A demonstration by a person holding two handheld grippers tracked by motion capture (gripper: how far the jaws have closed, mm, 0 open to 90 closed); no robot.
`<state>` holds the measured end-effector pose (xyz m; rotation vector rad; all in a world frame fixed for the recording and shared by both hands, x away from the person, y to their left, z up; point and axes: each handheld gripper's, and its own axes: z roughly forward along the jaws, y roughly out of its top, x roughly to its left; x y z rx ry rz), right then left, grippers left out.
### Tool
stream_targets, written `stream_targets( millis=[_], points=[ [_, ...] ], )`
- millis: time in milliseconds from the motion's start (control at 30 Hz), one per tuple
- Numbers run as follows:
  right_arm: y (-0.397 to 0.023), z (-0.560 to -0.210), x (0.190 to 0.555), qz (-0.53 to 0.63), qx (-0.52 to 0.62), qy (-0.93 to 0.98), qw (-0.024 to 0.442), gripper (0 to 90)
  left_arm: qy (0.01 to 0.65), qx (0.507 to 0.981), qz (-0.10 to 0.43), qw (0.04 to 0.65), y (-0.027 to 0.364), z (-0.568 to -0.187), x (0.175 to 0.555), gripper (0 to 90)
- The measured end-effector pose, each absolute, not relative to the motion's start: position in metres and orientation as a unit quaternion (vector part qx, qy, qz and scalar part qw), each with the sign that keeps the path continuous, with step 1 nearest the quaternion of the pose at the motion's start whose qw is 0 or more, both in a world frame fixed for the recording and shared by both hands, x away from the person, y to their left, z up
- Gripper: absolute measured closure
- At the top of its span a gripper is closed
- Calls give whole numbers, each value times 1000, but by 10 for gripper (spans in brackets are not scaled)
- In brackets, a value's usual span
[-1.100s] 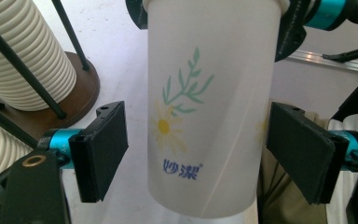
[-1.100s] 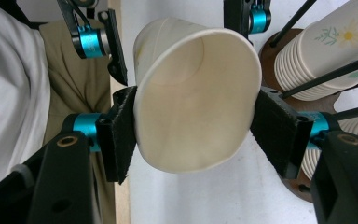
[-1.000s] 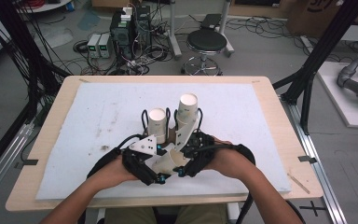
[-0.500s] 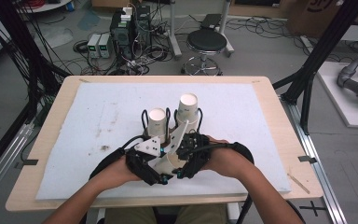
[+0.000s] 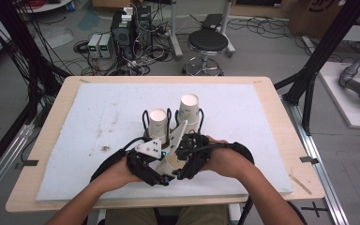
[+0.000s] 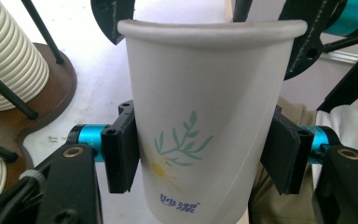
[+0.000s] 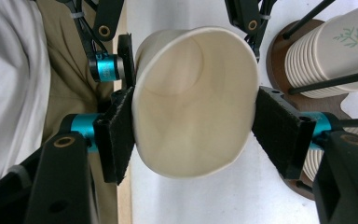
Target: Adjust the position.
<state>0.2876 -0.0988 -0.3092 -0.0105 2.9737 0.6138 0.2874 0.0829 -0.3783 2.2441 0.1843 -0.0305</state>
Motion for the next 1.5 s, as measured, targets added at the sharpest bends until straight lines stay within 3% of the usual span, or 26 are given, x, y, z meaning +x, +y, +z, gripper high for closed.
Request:
stream_targets(
  millis=[300, 633, 1033, 1500],
  points=[
    [-103, -310, 291, 242, 18, 969, 34, 285, 79, 888, -13, 453, 87, -382, 287, 344],
    [-128, -301, 299, 371, 75, 925, 20, 231, 108, 860, 0, 499, 103, -392, 286, 333],
    [-188, -326, 294, 475, 175, 861, 54, 226, 177, 797, 46, 575, 147, -400, 284, 315],
    [-251, -379, 286, 496, 301, 804, 133, 222, 237, 742, 106, 618, 193, -405, 282, 310]
  ],
)
